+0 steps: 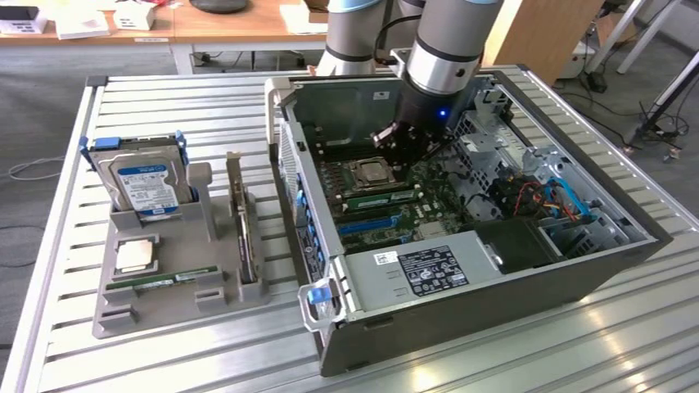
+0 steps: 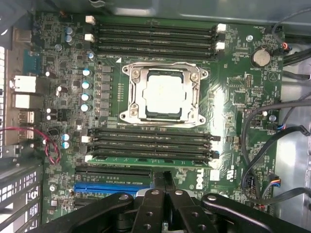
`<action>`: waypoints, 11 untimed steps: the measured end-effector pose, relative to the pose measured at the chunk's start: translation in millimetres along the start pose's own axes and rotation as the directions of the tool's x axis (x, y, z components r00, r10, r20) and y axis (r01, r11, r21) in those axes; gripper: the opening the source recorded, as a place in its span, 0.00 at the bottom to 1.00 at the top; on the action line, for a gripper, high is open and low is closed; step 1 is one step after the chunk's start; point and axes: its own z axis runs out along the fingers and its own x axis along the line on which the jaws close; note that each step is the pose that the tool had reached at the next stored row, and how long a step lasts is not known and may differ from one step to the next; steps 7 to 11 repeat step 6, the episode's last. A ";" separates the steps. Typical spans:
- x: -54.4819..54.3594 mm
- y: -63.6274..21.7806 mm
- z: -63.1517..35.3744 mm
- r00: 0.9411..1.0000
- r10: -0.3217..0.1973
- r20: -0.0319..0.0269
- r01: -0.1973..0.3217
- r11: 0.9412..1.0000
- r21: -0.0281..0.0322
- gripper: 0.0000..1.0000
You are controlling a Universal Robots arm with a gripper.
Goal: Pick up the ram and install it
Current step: 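Press down the ram until it locks into place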
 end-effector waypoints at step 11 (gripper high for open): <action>0.0 -0.6 0.0 1.000 0.000 0.000 0.000 1.000 0.000 0.11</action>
